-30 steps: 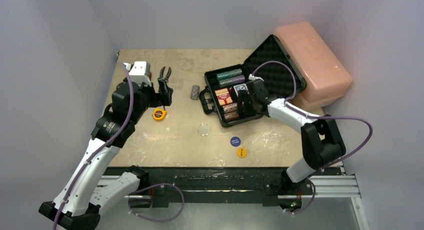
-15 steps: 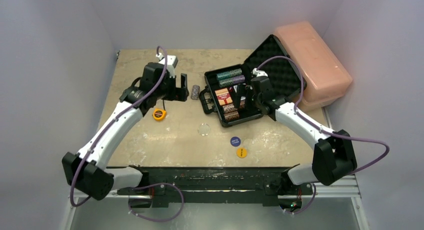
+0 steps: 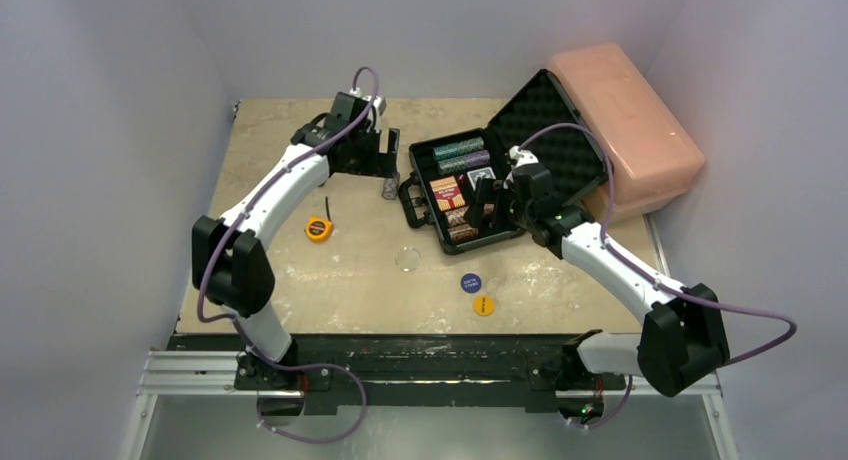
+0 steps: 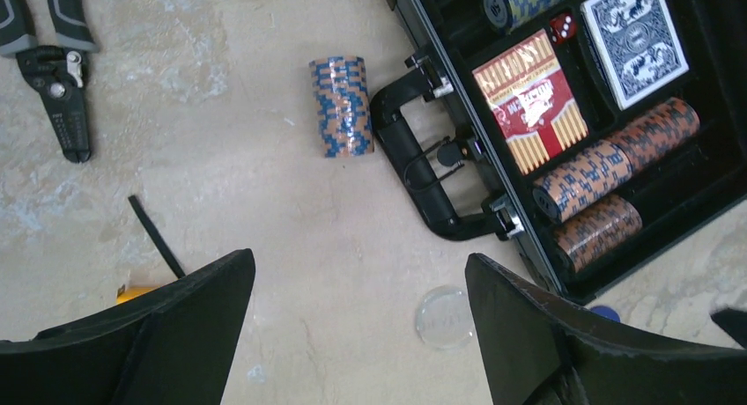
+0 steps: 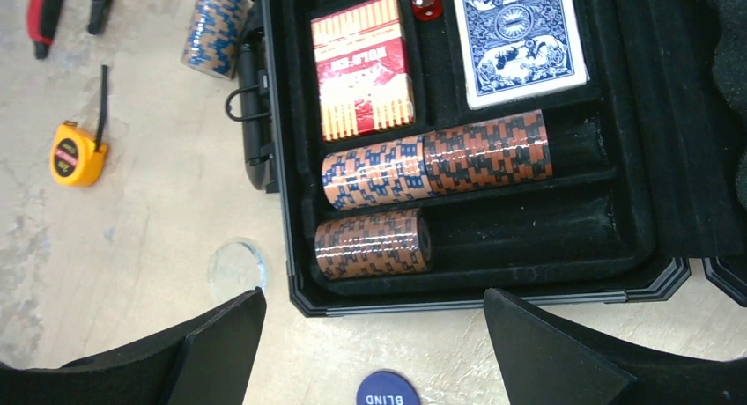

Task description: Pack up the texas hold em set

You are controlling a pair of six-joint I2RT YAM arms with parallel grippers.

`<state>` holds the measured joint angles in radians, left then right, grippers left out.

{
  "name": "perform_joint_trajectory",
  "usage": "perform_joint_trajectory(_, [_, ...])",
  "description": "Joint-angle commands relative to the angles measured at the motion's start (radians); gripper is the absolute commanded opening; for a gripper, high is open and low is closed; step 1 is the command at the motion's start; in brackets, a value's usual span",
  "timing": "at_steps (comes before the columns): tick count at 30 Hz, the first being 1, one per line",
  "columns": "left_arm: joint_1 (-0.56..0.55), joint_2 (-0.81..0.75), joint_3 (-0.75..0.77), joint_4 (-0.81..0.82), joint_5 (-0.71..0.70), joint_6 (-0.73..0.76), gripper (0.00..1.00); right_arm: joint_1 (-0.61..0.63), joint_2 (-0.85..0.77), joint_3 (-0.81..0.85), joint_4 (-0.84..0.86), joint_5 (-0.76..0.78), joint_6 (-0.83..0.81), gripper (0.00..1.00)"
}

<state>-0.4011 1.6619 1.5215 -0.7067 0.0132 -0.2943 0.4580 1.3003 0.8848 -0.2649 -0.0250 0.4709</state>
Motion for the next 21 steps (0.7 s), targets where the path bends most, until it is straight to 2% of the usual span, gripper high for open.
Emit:
perform_joint_trajectory(1, [0.005, 0.137, 0.145, -0.038, -0.01, 0.029, 0.89, 0.001, -0.072, -0.018, 0.042, -0.05, 0.007, 0.99])
perform_joint_trajectory(12, [0.005, 0.408, 0.343, -0.117, -0.049, 0.06, 0.78, 0.0, -0.177, -0.08, 0.048, -0.084, 0.018, 0.99])
perform_joint_trajectory(21, [0.011, 0.524, 0.427, -0.148, -0.056, 0.052, 0.72, 0.001, -0.185, -0.088, 0.045, -0.097, 0.011, 0.99])
